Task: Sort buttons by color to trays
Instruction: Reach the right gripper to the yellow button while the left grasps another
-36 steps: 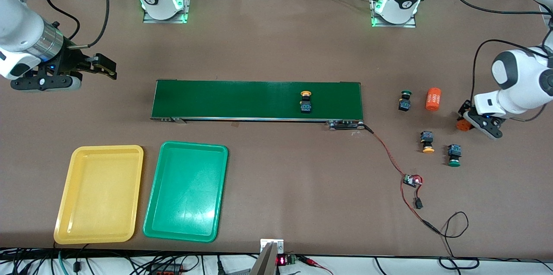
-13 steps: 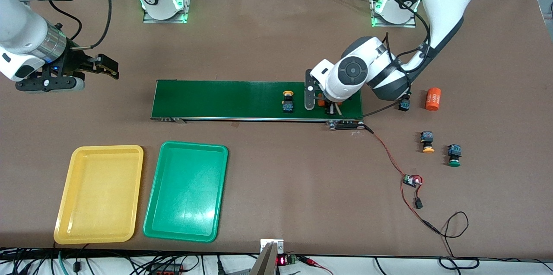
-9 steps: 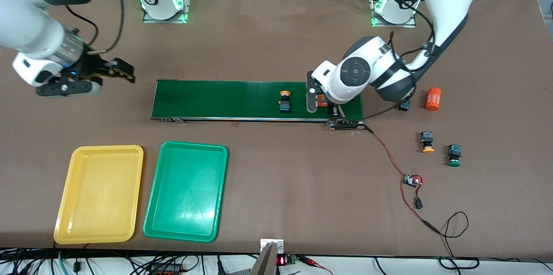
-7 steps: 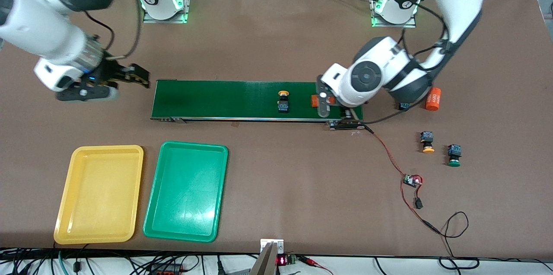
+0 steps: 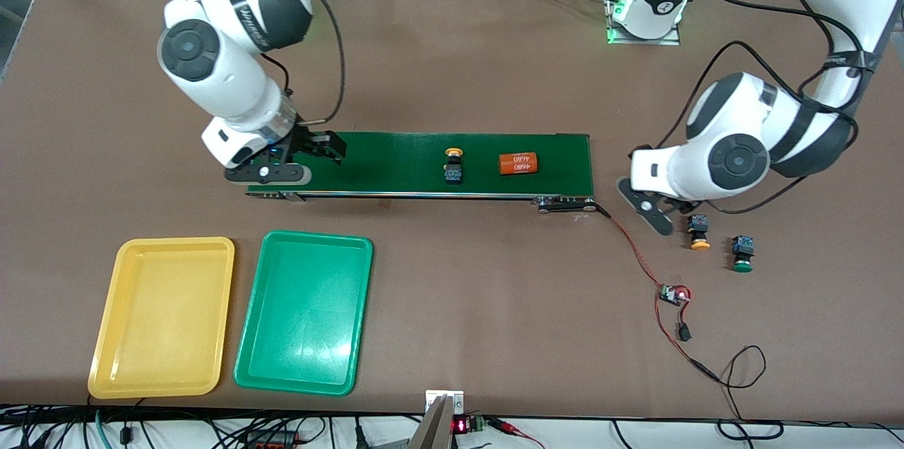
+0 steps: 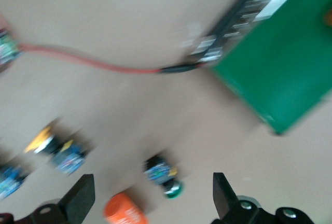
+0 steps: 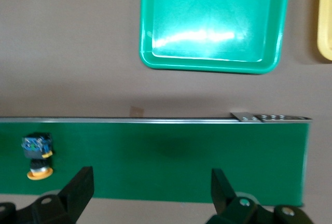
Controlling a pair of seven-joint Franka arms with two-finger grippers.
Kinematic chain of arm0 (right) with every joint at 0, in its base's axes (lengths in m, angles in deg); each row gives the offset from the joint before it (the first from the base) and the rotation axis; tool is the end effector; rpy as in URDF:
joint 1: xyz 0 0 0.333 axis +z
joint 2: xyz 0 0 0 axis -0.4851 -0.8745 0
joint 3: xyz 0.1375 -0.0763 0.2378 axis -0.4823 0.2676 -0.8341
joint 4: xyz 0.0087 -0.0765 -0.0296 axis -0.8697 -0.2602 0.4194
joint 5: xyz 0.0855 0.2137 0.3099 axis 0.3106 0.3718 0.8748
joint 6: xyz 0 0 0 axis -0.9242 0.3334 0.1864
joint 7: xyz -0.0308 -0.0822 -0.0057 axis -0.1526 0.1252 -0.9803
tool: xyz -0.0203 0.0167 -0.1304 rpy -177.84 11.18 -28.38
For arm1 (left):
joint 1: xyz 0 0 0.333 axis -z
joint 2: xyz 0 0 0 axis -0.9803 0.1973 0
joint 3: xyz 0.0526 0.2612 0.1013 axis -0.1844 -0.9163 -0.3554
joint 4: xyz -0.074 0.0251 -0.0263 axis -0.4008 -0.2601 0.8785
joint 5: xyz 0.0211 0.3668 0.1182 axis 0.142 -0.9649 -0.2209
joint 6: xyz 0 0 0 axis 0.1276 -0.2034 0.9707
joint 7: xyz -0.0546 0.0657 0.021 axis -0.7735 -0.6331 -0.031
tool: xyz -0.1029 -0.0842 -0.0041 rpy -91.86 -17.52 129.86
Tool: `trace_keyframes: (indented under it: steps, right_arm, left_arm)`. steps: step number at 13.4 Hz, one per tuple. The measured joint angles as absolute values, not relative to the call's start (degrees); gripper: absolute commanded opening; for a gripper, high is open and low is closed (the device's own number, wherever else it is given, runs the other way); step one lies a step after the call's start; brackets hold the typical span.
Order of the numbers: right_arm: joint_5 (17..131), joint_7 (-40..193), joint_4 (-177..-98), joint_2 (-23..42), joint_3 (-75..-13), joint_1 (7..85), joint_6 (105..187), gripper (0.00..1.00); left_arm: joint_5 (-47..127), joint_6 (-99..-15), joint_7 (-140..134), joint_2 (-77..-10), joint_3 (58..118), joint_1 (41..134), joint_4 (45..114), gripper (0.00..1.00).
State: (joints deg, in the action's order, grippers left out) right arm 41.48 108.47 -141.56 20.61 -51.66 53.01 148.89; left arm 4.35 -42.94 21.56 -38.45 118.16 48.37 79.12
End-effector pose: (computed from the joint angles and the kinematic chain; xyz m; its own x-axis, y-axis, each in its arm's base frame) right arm 0.5481 0.2743 0.3744 0.9989 -0.0466 0.0021 -0.0462 -0.9954 -0.0837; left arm 0.5846 -0.1067 0.2817 0.6756 -0.6849 -0.2727 -0.6966 -0.7142 0.0679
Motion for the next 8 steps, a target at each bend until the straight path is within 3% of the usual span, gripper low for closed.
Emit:
trace_keyframes:
  steps: [8]
  right_arm:
    - [35.7, 123.9, -141.8, 14.7, -51.8, 61.7, 154.0, 1.00]
  left_arm:
    - [-3.6, -50.1, 3.1, -30.6, 112.2, 44.5, 75.0, 0.98]
